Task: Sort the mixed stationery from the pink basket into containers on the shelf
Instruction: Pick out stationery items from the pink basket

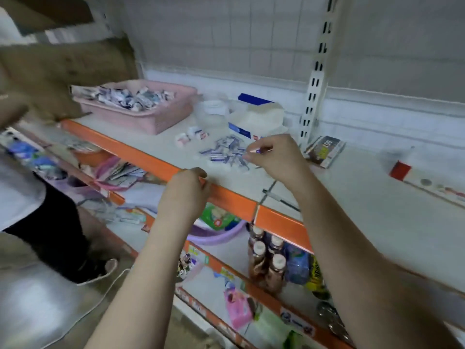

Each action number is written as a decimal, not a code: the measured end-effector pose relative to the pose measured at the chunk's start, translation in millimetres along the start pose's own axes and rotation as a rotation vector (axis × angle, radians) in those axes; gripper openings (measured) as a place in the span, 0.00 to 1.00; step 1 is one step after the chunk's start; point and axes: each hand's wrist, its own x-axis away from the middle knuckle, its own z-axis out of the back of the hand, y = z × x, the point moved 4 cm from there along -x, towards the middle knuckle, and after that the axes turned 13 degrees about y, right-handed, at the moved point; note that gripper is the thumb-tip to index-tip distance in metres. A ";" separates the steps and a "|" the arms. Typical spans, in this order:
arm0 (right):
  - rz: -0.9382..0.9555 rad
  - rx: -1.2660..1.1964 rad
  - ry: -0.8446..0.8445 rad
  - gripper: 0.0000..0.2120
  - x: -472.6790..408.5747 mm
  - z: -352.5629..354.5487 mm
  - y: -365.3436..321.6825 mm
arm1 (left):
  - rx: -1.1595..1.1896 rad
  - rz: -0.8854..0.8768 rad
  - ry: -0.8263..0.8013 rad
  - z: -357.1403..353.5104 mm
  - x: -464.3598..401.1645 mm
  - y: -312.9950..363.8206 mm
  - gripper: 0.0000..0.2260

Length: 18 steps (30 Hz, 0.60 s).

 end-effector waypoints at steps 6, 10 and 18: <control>-0.098 0.208 -0.030 0.16 -89.8 -98.7 10.3 | -0.003 -0.094 -0.007 -18.2 -108.6 -48.5 0.14; -0.236 0.389 -0.040 0.18 -122.2 -124.4 23.1 | 0.057 -0.141 -0.036 -20.1 -163.0 -67.3 0.13; -0.111 0.372 0.073 0.12 -163.1 -187.6 -52.2 | 0.272 -0.188 0.012 2.9 -258.5 -126.7 0.10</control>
